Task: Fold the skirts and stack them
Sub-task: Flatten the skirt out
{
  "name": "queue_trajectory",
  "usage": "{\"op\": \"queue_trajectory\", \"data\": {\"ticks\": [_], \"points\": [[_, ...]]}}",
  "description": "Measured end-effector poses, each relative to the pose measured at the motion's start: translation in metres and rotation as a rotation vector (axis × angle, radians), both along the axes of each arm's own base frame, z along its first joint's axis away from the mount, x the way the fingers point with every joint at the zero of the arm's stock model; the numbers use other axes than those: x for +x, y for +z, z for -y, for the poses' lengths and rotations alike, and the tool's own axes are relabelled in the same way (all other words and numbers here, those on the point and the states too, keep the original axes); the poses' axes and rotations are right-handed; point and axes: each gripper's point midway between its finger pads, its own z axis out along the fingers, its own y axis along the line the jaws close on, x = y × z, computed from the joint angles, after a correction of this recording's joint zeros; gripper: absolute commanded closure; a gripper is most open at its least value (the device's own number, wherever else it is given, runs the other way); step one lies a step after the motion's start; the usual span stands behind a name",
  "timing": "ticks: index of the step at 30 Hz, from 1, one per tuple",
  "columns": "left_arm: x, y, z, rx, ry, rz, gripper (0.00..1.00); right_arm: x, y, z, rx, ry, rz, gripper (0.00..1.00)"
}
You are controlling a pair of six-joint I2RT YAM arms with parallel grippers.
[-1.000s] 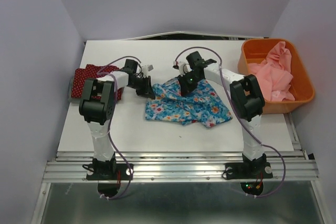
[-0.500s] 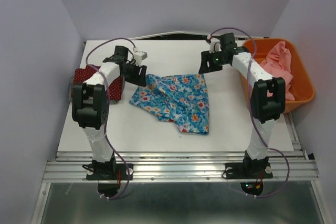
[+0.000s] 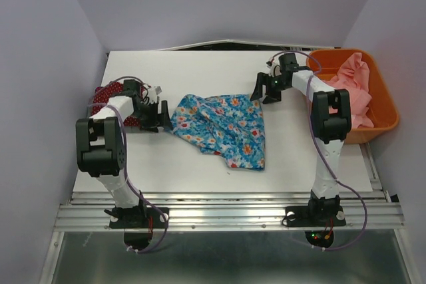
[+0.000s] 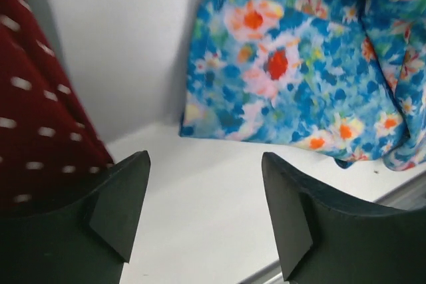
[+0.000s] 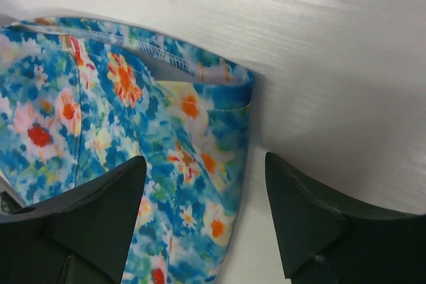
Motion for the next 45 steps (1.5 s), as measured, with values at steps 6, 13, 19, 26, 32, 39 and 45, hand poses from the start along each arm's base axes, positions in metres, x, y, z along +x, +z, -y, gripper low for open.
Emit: {"op": "queue_trajectory", "data": {"ticks": [6, 13, 19, 26, 32, 39, 45], "points": [[-0.028, -0.021, 0.014, -0.065, 0.024, -0.115, 0.09, 0.003, 0.001, -0.012, 0.061, -0.011, -0.015, 0.25], [-0.005, -0.027, 0.029, -0.163, 0.071, -0.145, 0.4, 0.014, -0.003, -0.018, 0.096, -0.01, -0.003, 0.6], [0.011, -0.032, 0.041, -0.167, 0.066, -0.118, 0.78, 0.016, -0.006, -0.022, 0.118, 0.004, -0.006, 0.99], [0.024, -0.02, 0.053, -0.101, 0.004, -0.052, 1.0, 0.031, 0.019, -0.019, 0.101, 0.023, 0.088, 0.99], [0.057, 0.047, 0.022, 0.079, -0.002, 0.216, 1.0, 0.039, 0.096, 0.014, 0.04, 0.006, 0.288, 0.99], [0.059, 0.191, -0.002, 0.269, -0.044, 0.703, 1.0, -0.001, 0.235, 0.046, -0.035, -0.003, 0.626, 0.99], [0.015, 0.261, -0.006, 0.326, -0.091, 0.961, 1.0, -0.05, 0.292, 0.049, -0.06, 0.008, 0.802, 0.99]]}}
